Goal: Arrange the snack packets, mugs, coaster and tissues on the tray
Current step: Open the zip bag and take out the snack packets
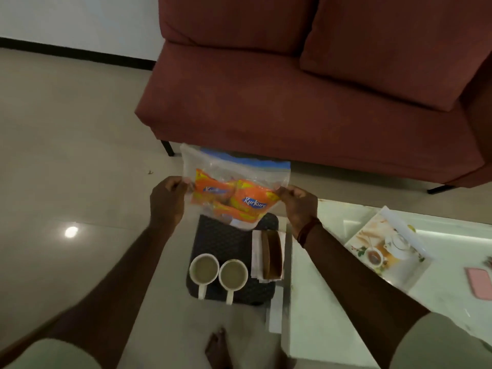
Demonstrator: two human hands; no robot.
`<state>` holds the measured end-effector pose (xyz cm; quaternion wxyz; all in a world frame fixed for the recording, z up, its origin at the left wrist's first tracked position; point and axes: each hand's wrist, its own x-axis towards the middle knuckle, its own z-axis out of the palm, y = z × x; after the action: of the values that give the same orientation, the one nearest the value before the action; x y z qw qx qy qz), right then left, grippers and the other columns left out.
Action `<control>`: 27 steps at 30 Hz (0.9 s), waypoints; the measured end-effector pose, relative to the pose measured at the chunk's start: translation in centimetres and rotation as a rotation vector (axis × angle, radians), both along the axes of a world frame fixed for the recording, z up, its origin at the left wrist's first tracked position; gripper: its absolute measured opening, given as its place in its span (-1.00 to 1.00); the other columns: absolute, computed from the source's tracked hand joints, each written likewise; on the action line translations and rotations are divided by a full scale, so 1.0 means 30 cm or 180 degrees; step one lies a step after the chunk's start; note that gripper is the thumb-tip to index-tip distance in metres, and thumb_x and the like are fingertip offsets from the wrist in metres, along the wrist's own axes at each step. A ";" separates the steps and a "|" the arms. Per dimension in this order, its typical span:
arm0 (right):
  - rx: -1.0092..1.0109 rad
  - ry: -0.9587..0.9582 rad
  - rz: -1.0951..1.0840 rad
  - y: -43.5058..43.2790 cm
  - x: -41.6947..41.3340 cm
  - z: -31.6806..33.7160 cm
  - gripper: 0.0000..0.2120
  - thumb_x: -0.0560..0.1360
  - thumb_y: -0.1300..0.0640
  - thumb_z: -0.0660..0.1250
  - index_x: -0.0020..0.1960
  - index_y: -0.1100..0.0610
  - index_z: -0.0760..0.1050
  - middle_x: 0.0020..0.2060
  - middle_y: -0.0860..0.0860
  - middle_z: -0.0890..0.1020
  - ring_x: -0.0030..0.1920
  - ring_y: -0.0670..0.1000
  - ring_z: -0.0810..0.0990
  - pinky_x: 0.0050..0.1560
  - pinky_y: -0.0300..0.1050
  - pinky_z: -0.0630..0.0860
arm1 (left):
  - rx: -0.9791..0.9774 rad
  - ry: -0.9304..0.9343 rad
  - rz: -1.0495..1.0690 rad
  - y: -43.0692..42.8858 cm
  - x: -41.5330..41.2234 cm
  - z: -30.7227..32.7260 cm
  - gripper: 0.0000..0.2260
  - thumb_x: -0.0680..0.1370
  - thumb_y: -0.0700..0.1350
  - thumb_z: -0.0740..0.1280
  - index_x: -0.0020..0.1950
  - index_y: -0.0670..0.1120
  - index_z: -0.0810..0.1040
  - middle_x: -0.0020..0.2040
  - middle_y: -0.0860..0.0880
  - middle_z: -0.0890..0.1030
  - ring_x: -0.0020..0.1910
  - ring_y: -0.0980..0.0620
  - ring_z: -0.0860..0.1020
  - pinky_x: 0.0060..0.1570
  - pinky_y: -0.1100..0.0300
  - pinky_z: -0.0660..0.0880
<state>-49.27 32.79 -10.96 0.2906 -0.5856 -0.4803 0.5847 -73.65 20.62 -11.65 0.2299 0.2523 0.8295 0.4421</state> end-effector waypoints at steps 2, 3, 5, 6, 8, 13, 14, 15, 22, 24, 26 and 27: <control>0.0294 0.0259 0.0025 -0.077 0.033 0.234 -0.96 0.49 0.11 0.45 -0.11 -0.01 0.67 -0.24 -0.13 0.73 -0.16 -0.18 0.67 -0.09 -0.28 0.60 | 0.0379 0.0454 -0.0049 -0.058 0.026 0.231 -0.83 0.57 -0.08 0.30 -0.05 -0.13 0.63 -0.13 -0.04 0.64 -0.14 0.04 0.55 -0.19 0.39 0.41; 0.0466 0.0295 0.0049 -0.121 0.057 0.344 -0.94 0.49 0.11 0.45 -0.12 -0.04 0.67 -0.22 -0.12 0.73 -0.13 -0.16 0.67 -0.09 -0.27 0.60 | 0.0546 0.0561 -0.0056 -0.096 0.044 0.337 -0.83 0.57 -0.06 0.30 -0.05 -0.12 0.63 -0.14 -0.01 0.63 -0.15 0.07 0.54 -0.21 0.46 0.38; 0.0751 0.0449 0.0098 -0.205 0.110 0.535 -0.89 0.48 0.12 0.45 -0.15 -0.09 0.69 -0.18 -0.11 0.73 -0.11 -0.14 0.67 -0.09 -0.27 0.61 | 0.0873 0.0633 -0.0061 -0.179 0.078 0.508 -0.86 0.56 -0.01 0.30 -0.06 -0.02 0.62 -0.17 0.05 0.62 -0.16 0.13 0.54 -0.18 0.44 0.41; 0.0900 0.0553 0.0093 -0.251 0.145 0.622 -0.87 0.49 0.13 0.45 -0.15 -0.10 0.69 -0.17 -0.11 0.74 -0.12 -0.15 0.67 -0.11 -0.29 0.60 | 0.1044 0.0605 -0.0069 -0.220 0.103 0.582 -0.89 0.56 0.02 0.30 -0.09 0.06 0.61 -0.18 0.09 0.63 -0.18 0.17 0.55 -0.18 0.42 0.43; 0.1138 0.0683 0.0010 -0.345 0.225 0.762 -0.88 0.49 0.13 0.43 -0.09 -0.09 0.69 -0.14 -0.11 0.74 -0.11 -0.15 0.69 -0.12 -0.31 0.59 | 0.1375 0.0387 -0.0157 -0.301 0.171 0.708 -0.90 0.54 0.06 0.31 -0.13 0.16 0.60 -0.22 0.16 0.66 -0.20 0.23 0.57 -0.17 0.42 0.46; 0.1265 0.0820 -0.0229 -0.567 0.431 0.935 -0.81 0.47 0.01 0.39 0.01 0.04 0.69 -0.06 0.01 0.72 0.01 -0.01 0.68 -0.03 -0.13 0.64 | 0.1620 -0.0208 -0.0419 -0.497 0.355 0.827 -0.90 0.52 0.08 0.34 -0.09 0.16 0.65 -0.12 0.11 0.70 -0.11 0.15 0.62 -0.07 0.34 0.52; 0.1305 0.0741 -0.0290 -0.604 0.464 0.948 -0.83 0.47 0.02 0.38 -0.02 0.04 0.69 -0.10 0.01 0.72 -0.01 -0.01 0.67 -0.04 -0.13 0.64 | 0.1675 -0.0319 -0.0443 -0.531 0.387 0.828 -0.88 0.53 0.08 0.34 -0.07 0.12 0.66 -0.11 0.09 0.70 -0.10 0.15 0.63 -0.05 0.34 0.52; 0.1317 0.0661 -0.0379 -0.638 0.490 0.953 -0.86 0.47 0.03 0.38 -0.06 0.03 0.69 -0.13 0.00 0.71 -0.03 -0.01 0.67 -0.07 -0.16 0.63 | 0.1720 -0.0416 -0.0459 -0.562 0.414 0.826 -0.88 0.53 0.05 0.35 -0.06 0.09 0.66 -0.11 0.08 0.71 -0.10 0.16 0.63 -0.06 0.36 0.52; 0.1065 0.0701 -0.0816 -0.741 0.629 0.964 -0.78 0.36 -0.01 0.42 -0.06 0.07 0.68 -0.01 0.08 0.69 0.14 0.17 0.61 0.02 -0.02 0.66 | 0.1929 -0.1063 -0.0541 -0.613 0.538 0.837 -0.85 0.50 -0.02 0.33 -0.09 -0.03 0.67 -0.21 0.05 0.68 -0.20 0.18 0.58 -0.18 0.37 0.52; 0.1054 0.0786 -0.0894 -0.738 0.656 0.972 -0.76 0.36 0.00 0.41 -0.05 0.12 0.67 0.02 0.15 0.67 0.15 0.22 0.59 -0.06 -0.08 0.66 | 0.1902 -0.1062 -0.0707 -0.601 0.551 0.855 -0.83 0.50 0.01 0.33 -0.09 -0.03 0.67 -0.20 0.02 0.67 -0.19 0.13 0.58 -0.17 0.34 0.53; 0.1122 0.0858 -0.0888 -0.724 0.683 0.981 -0.75 0.38 0.03 0.40 -0.03 0.15 0.66 0.02 0.18 0.66 0.14 0.23 0.59 -0.10 -0.14 0.65 | 0.1893 -0.1032 -0.0852 -0.580 0.563 0.883 -0.83 0.49 0.05 0.35 -0.10 0.00 0.68 -0.20 0.02 0.67 -0.18 0.11 0.58 -0.15 0.31 0.53; 0.1163 0.0880 -0.0878 -0.714 0.700 0.988 -0.74 0.39 0.04 0.39 -0.01 0.17 0.65 0.01 0.19 0.66 0.13 0.23 0.60 -0.09 -0.13 0.65 | 0.1897 -0.1071 -0.0939 -0.563 0.572 0.903 -0.82 0.49 0.07 0.35 -0.11 0.00 0.68 -0.21 0.02 0.67 -0.17 0.10 0.59 -0.15 0.29 0.54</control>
<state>-28.26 11.37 18.66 0.5313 -0.4980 -0.4492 0.5176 -56.50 3.73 15.44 0.3406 0.3487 0.5697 0.6616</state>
